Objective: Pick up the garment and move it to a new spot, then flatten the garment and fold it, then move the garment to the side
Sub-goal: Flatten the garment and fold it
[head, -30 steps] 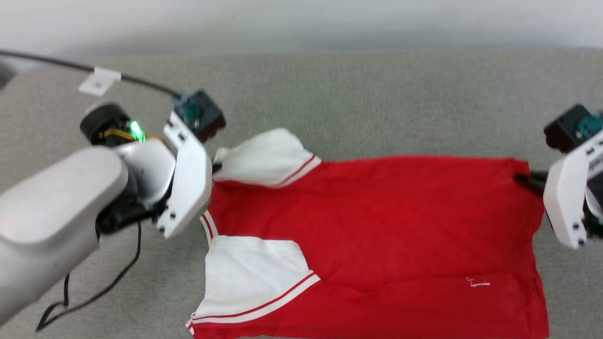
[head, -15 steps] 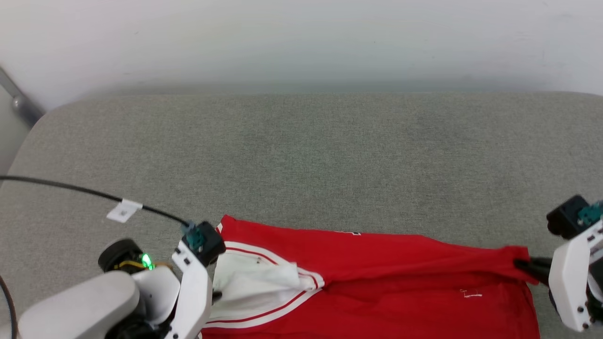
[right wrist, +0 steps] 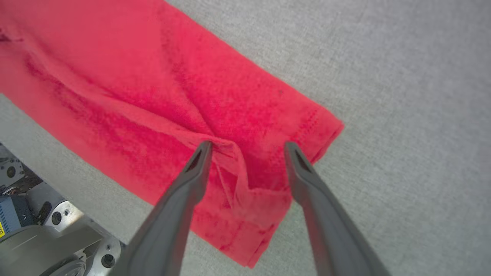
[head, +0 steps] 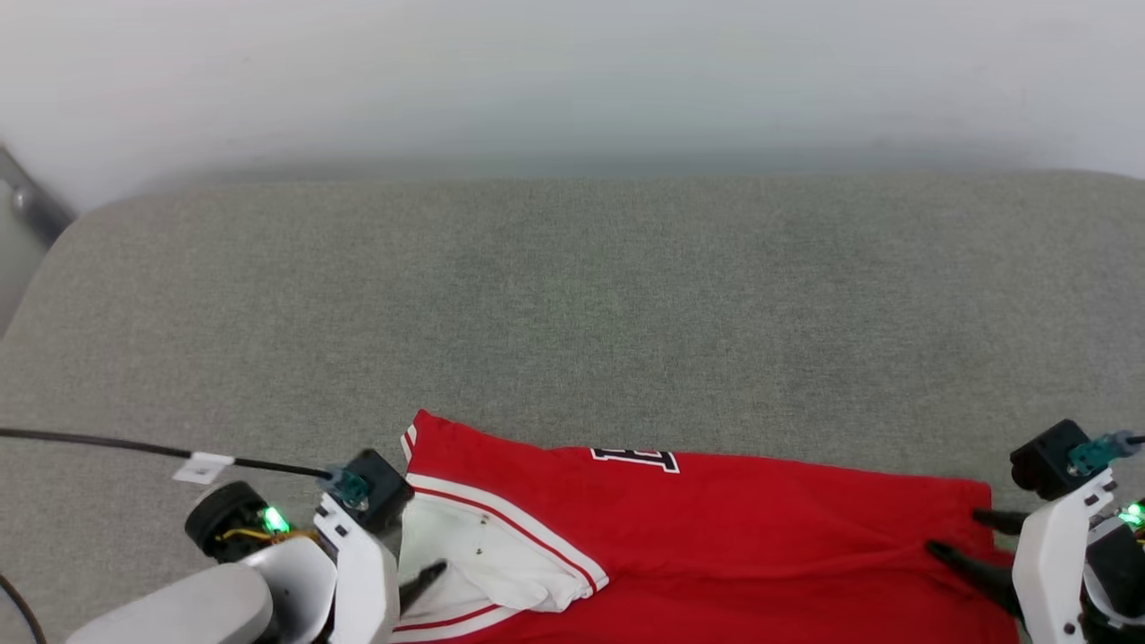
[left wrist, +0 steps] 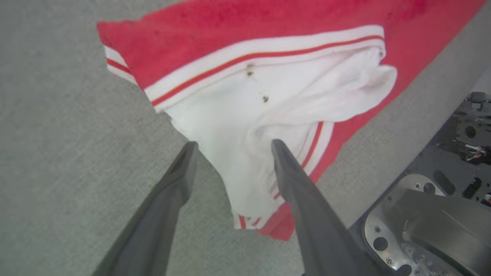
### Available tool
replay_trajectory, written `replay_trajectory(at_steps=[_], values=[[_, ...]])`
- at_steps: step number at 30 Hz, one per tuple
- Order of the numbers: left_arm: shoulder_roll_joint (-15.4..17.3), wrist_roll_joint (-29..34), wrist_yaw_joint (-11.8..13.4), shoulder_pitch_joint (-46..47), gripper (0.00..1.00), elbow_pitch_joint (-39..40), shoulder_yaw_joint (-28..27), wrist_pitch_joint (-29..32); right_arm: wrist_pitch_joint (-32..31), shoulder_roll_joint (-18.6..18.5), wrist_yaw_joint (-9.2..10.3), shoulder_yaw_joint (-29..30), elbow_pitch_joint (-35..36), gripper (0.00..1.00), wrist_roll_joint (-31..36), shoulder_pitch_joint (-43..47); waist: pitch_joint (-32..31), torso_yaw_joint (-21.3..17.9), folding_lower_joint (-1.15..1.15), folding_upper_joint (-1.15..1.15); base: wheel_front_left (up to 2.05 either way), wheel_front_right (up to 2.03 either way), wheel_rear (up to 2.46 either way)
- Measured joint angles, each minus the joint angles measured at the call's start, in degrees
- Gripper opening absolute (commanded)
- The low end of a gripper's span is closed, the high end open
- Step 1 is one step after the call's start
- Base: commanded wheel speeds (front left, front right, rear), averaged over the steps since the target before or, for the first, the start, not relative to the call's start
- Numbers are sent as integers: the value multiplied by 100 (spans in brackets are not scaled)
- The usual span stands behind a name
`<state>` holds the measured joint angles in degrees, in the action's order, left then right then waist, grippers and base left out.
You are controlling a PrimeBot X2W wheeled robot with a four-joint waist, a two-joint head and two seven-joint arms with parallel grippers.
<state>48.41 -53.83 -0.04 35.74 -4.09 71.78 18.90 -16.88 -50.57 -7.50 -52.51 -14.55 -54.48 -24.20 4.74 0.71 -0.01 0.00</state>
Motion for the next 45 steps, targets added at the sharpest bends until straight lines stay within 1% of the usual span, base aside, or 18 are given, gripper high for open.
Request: replay_trajectory(at_steps=[3, 6, 7, 9, 13, 16, 18, 21, 22, 24, 28, 32, 36, 37, 38, 39, 40, 45], values=[[76, 224, 357, -15, 100, 179, -240, -682, 272, -143, 0, 226, 225, 100, 20, 52, -122, -15, 0, 0, 0, 0, 0], [116, 517, 879, -116, 100, 278, -480, -1372, 614, -278, 0, 682, 346, 100, -10, 201, -210, -22, 0, 0, 0, 0, 0], [18, 694, 1427, -283, 100, 313, -733, -2072, 995, -305, 0, 1258, 281, 100, -45, 466, -228, -2, 0, 0, 0, 0, 0], [-68, 778, 1755, -432, 100, 314, -848, -2473, 1124, -297, 0, 1596, 141, 100, -53, 693, -215, 12, 0, 0, 0, 0, 0], [-223, 904, 2407, -723, 100, 236, -1123, -3120, 1177, -65, 0, 2158, -165, 100, -196, 1257, -169, 58, 0, 0, 0, 0, 0], [-364, 944, 2771, -972, 100, 229, -1359, -3312, 1102, 196, 0, 2424, -269, 100, -259, 1635, -126, 109, 0, 0, 0, 0, 0], [-446, 1000, 2956, -1133, 100, 234, -1544, -3367, 1074, 414, 0, 2591, -319, 100, -312, 1838, -95, 144, 0, 0, 0, 0, 0], [-600, 1181, 3111, -1377, 100, 291, -1855, -3379, 1024, 672, 0, 2793, -486, 100, -277, 2050, -53, 205, 0, 0, 0, 0, 0], [-805, 1484, 3176, -1585, 100, 393, -2226, -3382, 883, 984, 0, 2954, -628, 100, -294, 2179, -7, 283, 0, 0, 0, 0, 0], [-959, 1684, 3152, -1751, 100, 426, -2452, -3384, 731, 1170, 0, 2992, -679, 100, -308, 2223, 28, 342, 0, 0, 0, 0, 0], [-1269, 2115, 3098, -2023, 100, 437, -2932, -3389, 543, 1312, 0, 3088, -815, 100, -240, 2221, 101, 459, 1, 0, 0, 0, 0], [-1583, 2528, 3058, -2356, 100, 458, -3414, -3389, 238, 1341, 16, 3000, -742, 100, -149, 2211, 159, 544, 0, 0, 0, 0, 0], [-1956, 2947, 2975, -2689, 100, 461, -3909, -3389, -16, 1336, 44, 2919, -609, 100, -136, 2187, 184, 556, 0, 0, 0, 0, 0], [-2121, 3143, 2914, -2862, 100, 469, -4121, -3389, -99, 1335, 44, 2873, -572, 100, -84, 2169, 175, 549, 0, 0, 0, 0, 0], [-2201, 3241, 2869, -2951, 100, 467, -4221, -3389, -141, 1337, 45, 2861, -550, 27, -82, 2159, 165, 545, 0, 0, 0, 0, 0], [-2270, 3351, 2830, -3038, 100, 463, -4308, -3389, -156, 1340, 45, 2860, -525, 4, -81, 2151, 154, 539, 0, 0, 0, 0, 0], [-2353, 3430, 2811, -3114, 100, 464, -4418, -3389, -169, 1341, 44, 2861, -509, 0, -81, 2148, 139, 533, 0, 0, 0, 0, 0], [-2641, 3865, 2611, -3451, 100, 501, -4867, -3390, -248, 1334, 9, 2855, -363, 0, -20, 2139, 17, 491, 1, 0, 0, 0, 0]])
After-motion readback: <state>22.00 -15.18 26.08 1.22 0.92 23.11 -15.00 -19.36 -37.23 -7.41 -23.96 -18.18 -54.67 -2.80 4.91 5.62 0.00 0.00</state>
